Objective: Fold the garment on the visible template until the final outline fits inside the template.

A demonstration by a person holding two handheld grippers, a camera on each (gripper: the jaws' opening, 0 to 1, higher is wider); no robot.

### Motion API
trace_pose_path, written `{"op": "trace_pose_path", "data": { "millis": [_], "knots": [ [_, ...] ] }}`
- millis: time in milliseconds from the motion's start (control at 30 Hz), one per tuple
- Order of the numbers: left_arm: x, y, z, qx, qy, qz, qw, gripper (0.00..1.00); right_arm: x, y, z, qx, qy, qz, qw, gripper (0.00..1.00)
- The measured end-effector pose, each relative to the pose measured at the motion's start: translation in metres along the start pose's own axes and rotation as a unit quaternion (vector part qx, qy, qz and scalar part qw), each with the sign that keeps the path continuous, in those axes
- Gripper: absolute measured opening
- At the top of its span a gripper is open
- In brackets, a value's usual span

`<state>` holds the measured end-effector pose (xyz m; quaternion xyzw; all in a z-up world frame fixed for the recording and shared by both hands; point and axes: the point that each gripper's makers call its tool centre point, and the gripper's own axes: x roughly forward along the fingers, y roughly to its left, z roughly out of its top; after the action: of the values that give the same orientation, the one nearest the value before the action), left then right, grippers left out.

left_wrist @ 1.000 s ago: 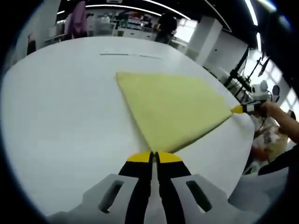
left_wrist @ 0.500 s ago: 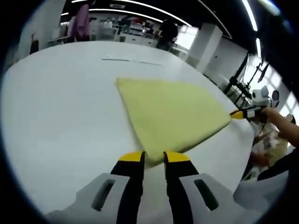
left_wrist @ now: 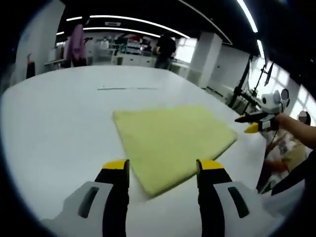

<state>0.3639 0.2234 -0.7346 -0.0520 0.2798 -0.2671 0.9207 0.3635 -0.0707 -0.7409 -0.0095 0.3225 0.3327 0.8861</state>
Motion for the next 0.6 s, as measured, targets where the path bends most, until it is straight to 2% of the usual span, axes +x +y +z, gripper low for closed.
{"op": "trace_pose_path", "data": {
  "millis": [167,400,600],
  "knots": [
    [-0.005,-0.006,0.010,0.014,-0.015,-0.002,0.9998,0.69,-0.005,0.010,0.007,-0.016,-0.015,0.005,0.9998,0.85],
    [-0.016,-0.010,0.018,0.032,-0.028,0.000,0.9991,0.81,-0.014,0.019,0.012,-0.031,-0.032,0.003,0.9990,0.94],
    [-0.024,-0.009,0.020,0.039,-0.029,0.008,0.9988,0.89,-0.021,0.024,0.013,-0.044,-0.034,0.001,0.9985,0.99]
  ]
}}
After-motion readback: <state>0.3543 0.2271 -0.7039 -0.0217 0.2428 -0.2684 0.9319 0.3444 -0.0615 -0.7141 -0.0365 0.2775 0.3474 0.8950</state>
